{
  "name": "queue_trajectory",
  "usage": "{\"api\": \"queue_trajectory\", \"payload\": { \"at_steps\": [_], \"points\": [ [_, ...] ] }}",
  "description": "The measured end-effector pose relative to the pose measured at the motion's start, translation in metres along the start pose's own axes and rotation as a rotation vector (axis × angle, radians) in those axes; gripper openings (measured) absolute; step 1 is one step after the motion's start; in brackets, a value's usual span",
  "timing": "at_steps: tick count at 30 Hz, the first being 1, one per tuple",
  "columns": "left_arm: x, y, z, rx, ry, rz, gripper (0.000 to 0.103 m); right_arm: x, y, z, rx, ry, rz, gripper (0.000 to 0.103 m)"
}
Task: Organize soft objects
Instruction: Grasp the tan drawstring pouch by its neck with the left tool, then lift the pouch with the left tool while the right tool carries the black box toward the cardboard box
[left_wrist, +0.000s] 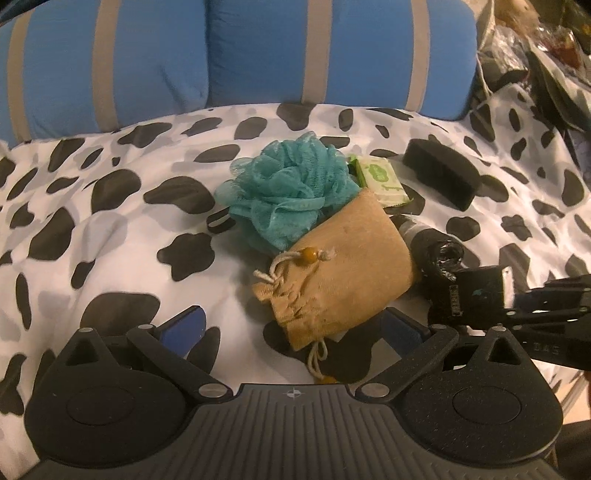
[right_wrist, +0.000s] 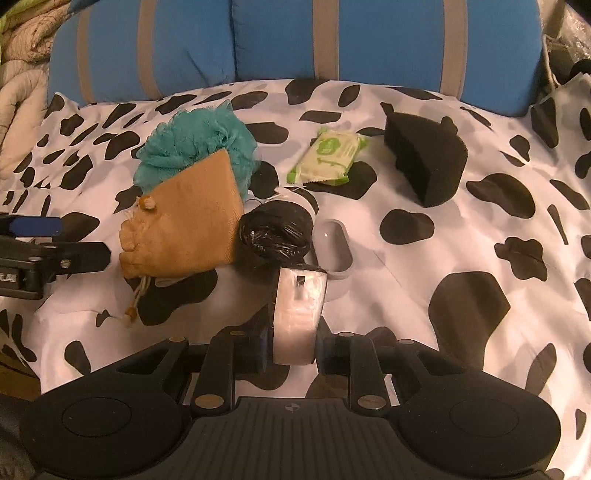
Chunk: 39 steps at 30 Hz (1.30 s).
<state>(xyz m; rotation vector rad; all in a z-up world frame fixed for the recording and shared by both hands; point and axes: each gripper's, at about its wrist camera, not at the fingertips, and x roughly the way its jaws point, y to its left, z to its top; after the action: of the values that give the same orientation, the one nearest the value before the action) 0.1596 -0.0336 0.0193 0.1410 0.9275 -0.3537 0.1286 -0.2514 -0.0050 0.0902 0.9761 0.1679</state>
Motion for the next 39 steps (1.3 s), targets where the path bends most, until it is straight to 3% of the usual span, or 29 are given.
{"api": "queue_trajectory", "payload": {
  "at_steps": [13,14,15,20,21,23,25,27,39],
  "points": [
    [0.041,0.008,0.02,-0.001,-0.006,-0.095,0.101,-0.055,-0.01,0.009,0.023,-0.084,0.019,0.026],
    [0.046,0.012,0.021,-0.01,-0.001,-0.102,0.097,-0.059,-0.012,0.009,0.028,-0.09,0.023,0.026],
    [0.05,0.015,0.022,-0.021,0.006,-0.107,0.087,-0.063,-0.013,0.009,0.03,-0.096,0.026,0.026],
    [0.073,0.031,0.022,-0.079,0.062,-0.184,0.085,-0.076,-0.019,0.007,0.049,-0.118,0.044,0.026],
    [0.076,0.035,0.021,-0.098,0.072,-0.211,0.079,-0.077,-0.019,0.006,0.051,-0.12,0.046,0.026],
    [0.079,0.041,0.019,-0.138,0.095,-0.257,0.057,-0.079,-0.02,0.005,0.051,-0.122,0.049,0.026],
    [0.077,0.044,0.018,-0.154,0.104,-0.256,0.035,-0.079,-0.022,0.004,0.055,-0.121,0.05,0.026],
    [0.072,0.045,0.018,-0.159,0.103,-0.261,0.027,-0.079,-0.024,0.004,0.057,-0.122,0.044,0.026],
    [0.019,0.028,0.022,-0.094,-0.054,-0.228,0.017,-0.083,-0.027,0.001,0.064,-0.138,0.0,0.026]
  ]
}}
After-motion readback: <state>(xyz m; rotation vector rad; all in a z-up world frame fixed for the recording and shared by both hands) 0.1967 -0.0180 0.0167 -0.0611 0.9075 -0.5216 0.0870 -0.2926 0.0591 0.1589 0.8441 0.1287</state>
